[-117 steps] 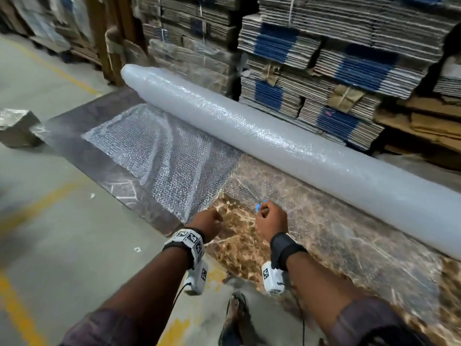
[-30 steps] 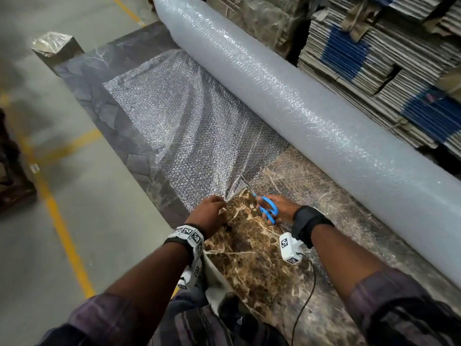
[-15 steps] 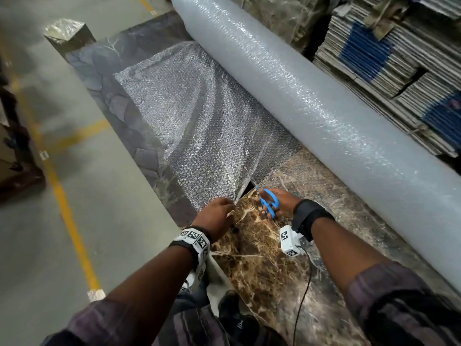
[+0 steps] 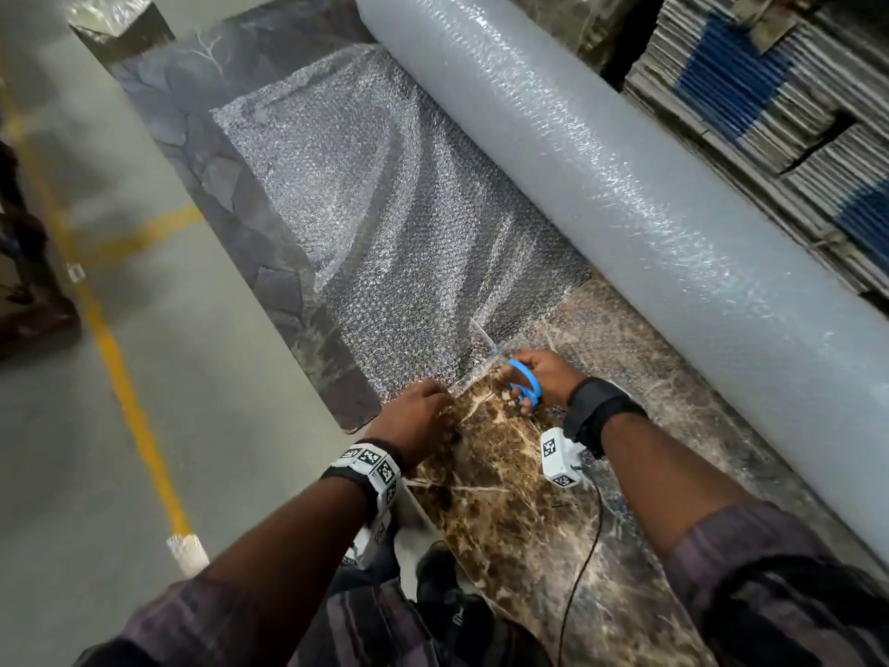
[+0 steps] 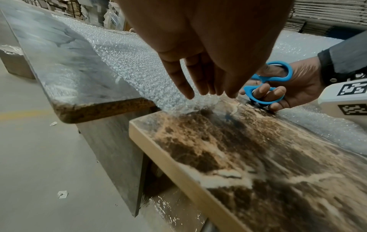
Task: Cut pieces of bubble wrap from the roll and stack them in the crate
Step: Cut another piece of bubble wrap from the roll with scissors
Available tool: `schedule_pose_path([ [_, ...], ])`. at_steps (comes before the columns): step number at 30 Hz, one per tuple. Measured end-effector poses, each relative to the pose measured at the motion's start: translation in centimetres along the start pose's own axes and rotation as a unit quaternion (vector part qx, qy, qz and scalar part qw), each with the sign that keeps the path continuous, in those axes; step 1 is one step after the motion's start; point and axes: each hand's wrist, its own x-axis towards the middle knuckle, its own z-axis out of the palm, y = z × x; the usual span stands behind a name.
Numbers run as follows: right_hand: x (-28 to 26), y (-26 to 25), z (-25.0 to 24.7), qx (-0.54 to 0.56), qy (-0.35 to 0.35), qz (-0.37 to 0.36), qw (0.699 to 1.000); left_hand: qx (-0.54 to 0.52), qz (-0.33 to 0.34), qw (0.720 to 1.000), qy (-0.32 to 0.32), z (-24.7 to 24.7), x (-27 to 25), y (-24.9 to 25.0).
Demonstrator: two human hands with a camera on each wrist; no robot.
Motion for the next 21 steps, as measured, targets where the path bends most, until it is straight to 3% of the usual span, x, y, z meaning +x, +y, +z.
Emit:
schedule_pose_path([
  [5,-0.1,0.0,0.2,0.017,-0.011,-0.007,1.0,0.034,-0.057,0.996,0.05,0.1,0.7,-0.7],
  [9,0.2,0.3,0.0,0.046,-0.035,0.001,0.998,0.083,-0.118,0.99,0.008,0.0,3.0,-2.6],
  [13,0.4,0.1,-0.2,0.0,-0.026,0.003,1.0,0.087,-0.159,0.983,-0.033,-0.2,4.6,-4.7],
  [16,0.2,-0.8,-0.1,0.038,-0.028,0.006,0.999,0.091,-0.164,0.981,-0.057,0.3,4.3,-5.7],
  [21,1.5,-2.0,0.1,-0.009,-0.012,0.0,1.0,0.106,-0.153,0.98,-0.067,1.0,4.0,-6.4],
])
